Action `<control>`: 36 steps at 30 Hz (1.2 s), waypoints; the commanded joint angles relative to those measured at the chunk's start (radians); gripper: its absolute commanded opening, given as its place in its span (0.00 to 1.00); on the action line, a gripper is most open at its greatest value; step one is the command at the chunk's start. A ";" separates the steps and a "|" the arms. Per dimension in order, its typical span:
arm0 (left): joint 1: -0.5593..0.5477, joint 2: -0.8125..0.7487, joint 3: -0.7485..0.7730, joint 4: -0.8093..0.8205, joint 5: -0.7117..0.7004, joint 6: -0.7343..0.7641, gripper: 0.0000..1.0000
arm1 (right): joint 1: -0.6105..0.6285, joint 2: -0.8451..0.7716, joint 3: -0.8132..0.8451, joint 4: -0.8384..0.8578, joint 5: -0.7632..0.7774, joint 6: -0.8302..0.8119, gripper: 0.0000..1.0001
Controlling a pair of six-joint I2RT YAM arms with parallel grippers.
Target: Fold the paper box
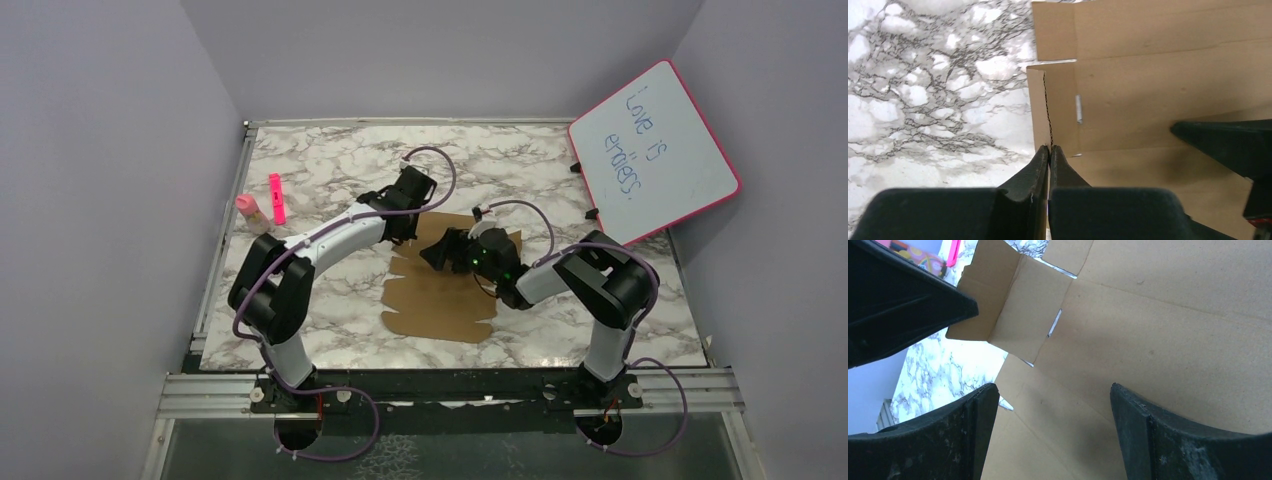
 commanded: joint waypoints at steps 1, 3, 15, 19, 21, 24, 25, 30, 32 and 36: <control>-0.087 0.046 0.077 -0.037 -0.035 0.002 0.02 | 0.003 0.054 -0.039 0.022 0.006 0.060 0.88; -0.114 0.067 0.096 -0.048 -0.055 0.005 0.03 | 0.003 0.059 -0.041 0.025 0.009 0.063 0.88; -0.172 0.116 0.168 -0.075 -0.073 0.009 0.14 | 0.004 0.049 -0.060 0.052 0.019 0.053 0.87; -0.169 0.074 0.166 -0.080 -0.103 0.017 0.29 | 0.003 0.023 -0.062 0.042 0.025 0.028 0.88; -0.159 0.042 0.160 -0.082 -0.107 0.018 0.41 | 0.004 0.006 -0.061 0.031 0.027 0.014 0.88; -0.128 -0.016 0.139 -0.085 -0.105 0.015 0.55 | 0.004 -0.035 -0.064 0.012 0.031 -0.008 0.88; -0.117 -0.040 0.127 -0.085 -0.102 0.014 0.58 | 0.003 -0.052 -0.064 0.002 0.035 -0.020 0.88; -0.030 -0.159 0.028 -0.076 -0.031 -0.010 0.69 | 0.004 -0.125 -0.064 -0.060 0.062 -0.066 0.88; 0.029 -0.210 -0.042 -0.045 0.049 -0.027 0.70 | 0.003 -0.145 -0.068 -0.080 0.068 -0.077 0.88; 0.143 -0.291 -0.201 0.060 0.223 -0.072 0.70 | 0.003 -0.149 -0.077 -0.093 0.069 -0.093 0.88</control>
